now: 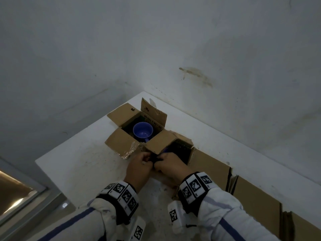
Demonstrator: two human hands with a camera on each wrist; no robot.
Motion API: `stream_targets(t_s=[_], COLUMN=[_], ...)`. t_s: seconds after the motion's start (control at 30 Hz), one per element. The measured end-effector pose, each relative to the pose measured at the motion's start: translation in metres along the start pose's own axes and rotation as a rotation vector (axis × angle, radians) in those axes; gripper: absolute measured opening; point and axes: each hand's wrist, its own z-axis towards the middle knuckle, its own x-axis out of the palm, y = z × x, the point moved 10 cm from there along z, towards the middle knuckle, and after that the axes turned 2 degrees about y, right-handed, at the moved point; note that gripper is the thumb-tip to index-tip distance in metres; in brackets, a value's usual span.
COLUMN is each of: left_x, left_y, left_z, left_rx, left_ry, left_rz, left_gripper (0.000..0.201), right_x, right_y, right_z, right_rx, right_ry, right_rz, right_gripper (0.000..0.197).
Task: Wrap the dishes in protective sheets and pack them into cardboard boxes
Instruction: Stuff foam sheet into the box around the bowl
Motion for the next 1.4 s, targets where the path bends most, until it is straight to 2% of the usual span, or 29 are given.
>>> stream_targets(t_s=[0.07,0.17,0.23,0.3,0.4,0.47,0.6,0.7,0.8,0.87,1.0,1.07,1.27,1.33,1.4], left_x=[-0.006,-0.011,-0.008,0.0,0.005,0.005,0.003,0.0,-0.003,-0.003,-0.001,0.0,0.001,0.002,-0.002], left_y=[0.005,-0.004,-0.007,-0.006,0.002,0.006,0.001,-0.003,-0.01,-0.011,-0.011,-0.01,-0.012,-0.017,-0.028], left_z=[0.002,0.005,0.007,0.016,0.029,0.033,0.038,0.045,0.05,0.052,0.052,0.053,0.047,0.041,0.034], left_rx=[-0.044,-0.012,-0.073,-0.134,-0.203,-0.231,-0.212,-0.169,-0.109,-0.085,-0.071,-0.067,-0.093,-0.097,-0.067], left_ry=[-0.02,-0.028,0.019,0.077,0.088,0.058,0.016,0.016,0.011,0.005,0.004,0.001,-0.045,-0.074,-0.153], left_rz=[-0.053,-0.033,-0.158,-0.214,-0.266,-0.305,-0.285,-0.247,-0.258,-0.243,-0.243,-0.256,-0.25,-0.256,-0.25], left_gripper=[0.018,0.027,0.035,0.035,0.016,0.011,0.021,0.022,0.02,0.02,0.022,0.022,0.023,0.022,0.021], right_x=[0.01,0.003,-0.002,0.011,0.023,0.021,0.028,0.024,-0.001,-0.009,0.005,0.002,0.004,-0.006,-0.027], right_y=[0.001,-0.004,0.005,0.018,0.015,0.013,0.002,0.001,0.005,0.009,0.014,0.019,0.019,0.018,0.014], right_z=[0.001,0.001,-0.004,-0.01,-0.017,-0.018,-0.007,-0.002,0.0,0.002,0.011,0.013,0.008,0.005,0.001], right_rx=[-0.028,0.008,-0.054,-0.208,-0.268,-0.262,-0.195,-0.154,-0.127,-0.177,-0.244,-0.25,-0.177,-0.164,-0.13], right_ry=[0.082,0.08,0.043,0.098,0.095,0.061,0.107,0.137,0.014,-0.077,-0.119,-0.103,0.124,0.107,0.026], right_rz=[-0.238,-0.525,-0.552,-0.567,-0.659,-0.677,-0.653,-0.4,-0.176,-0.254,-0.556,-0.555,-0.631,-0.596,-0.452], right_gripper=[0.017,0.038,0.04,0.034,0.035,0.038,0.036,0.023,0.031,0.028,0.029,0.03,0.038,0.037,0.034])
